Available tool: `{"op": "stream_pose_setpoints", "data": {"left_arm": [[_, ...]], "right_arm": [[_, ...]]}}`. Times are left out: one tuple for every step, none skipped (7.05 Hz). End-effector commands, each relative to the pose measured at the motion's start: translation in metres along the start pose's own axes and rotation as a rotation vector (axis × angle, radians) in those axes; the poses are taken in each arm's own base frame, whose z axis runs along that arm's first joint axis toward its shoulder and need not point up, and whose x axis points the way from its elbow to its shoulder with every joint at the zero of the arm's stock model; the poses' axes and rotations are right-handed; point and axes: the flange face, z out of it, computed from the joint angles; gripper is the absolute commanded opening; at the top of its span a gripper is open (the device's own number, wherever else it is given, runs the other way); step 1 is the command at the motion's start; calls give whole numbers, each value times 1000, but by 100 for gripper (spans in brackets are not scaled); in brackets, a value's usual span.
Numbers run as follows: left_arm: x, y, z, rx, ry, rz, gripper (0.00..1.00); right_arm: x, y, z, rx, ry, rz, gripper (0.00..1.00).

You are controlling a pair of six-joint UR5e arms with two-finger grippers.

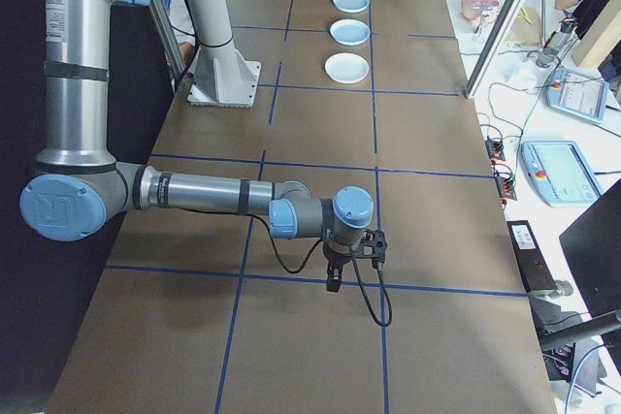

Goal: Stack plate in center

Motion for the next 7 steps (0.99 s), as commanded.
{"op": "stream_pose_setpoints", "data": {"left_arm": [[-6, -10, 22, -8, 40, 29, 99], [-22, -1, 33, 9, 44, 52, 99], [-8, -23, 31, 25, 40, 27, 99], [-3, -24, 32, 25, 47, 13, 99], [7, -25, 38, 14, 65, 34, 99], [22, -23, 55, -14, 69, 58, 99], [26, -22, 62, -28, 67, 66, 99]], "right_arm": [[0, 0, 0, -1, 0, 1, 100], [0, 0, 0, -1, 0, 1, 100], [0, 0, 0, -1, 0, 1, 100], [-1, 0, -1, 2, 0, -1, 100], [-1, 0, -1, 2, 0, -1, 100], [0, 0, 0, -1, 0, 1, 100], [0, 0, 0, 0, 0, 0, 100]]}}
